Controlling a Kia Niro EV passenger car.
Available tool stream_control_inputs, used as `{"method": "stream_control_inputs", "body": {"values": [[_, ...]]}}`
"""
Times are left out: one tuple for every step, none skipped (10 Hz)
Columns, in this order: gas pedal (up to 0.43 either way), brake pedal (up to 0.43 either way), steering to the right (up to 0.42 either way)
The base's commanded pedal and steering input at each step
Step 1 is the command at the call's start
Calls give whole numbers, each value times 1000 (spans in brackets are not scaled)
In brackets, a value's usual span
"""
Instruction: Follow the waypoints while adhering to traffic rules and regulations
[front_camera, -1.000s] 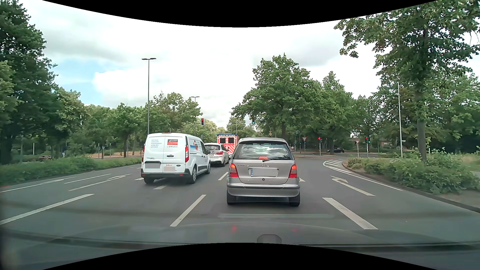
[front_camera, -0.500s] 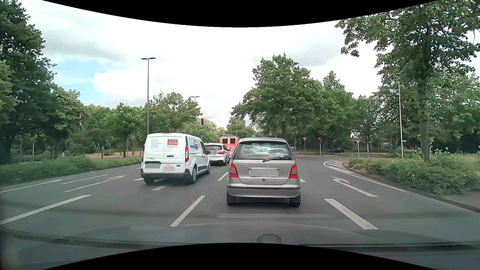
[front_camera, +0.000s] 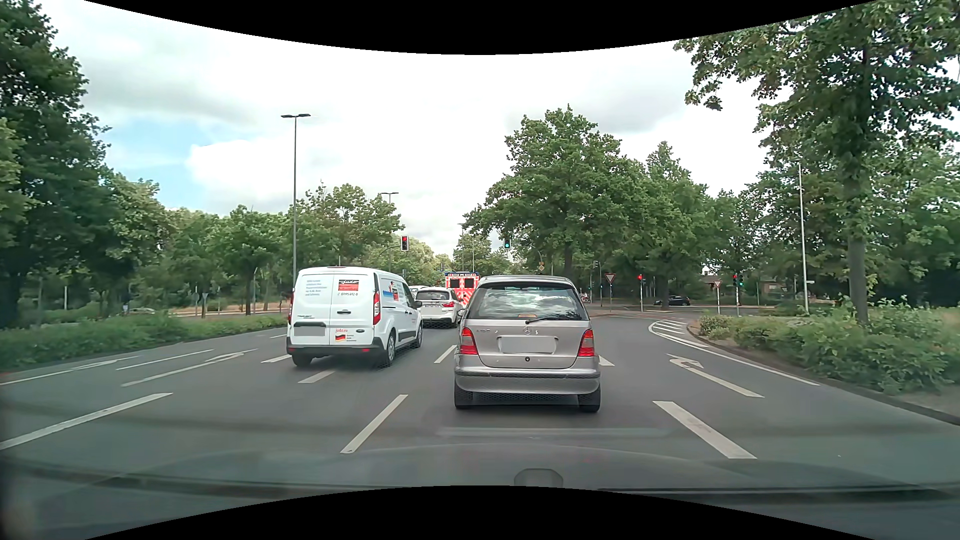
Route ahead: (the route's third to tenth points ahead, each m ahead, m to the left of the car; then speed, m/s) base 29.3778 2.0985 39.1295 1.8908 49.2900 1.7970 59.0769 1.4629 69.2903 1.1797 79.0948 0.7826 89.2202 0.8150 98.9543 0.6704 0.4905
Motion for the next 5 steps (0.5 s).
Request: {"method": "stream_control_inputs", "body": {"values": [[0, 18, -7], [0, 18, -7], [0, 18, -7], [0, 18, -7], [0, 18, -7]]}}
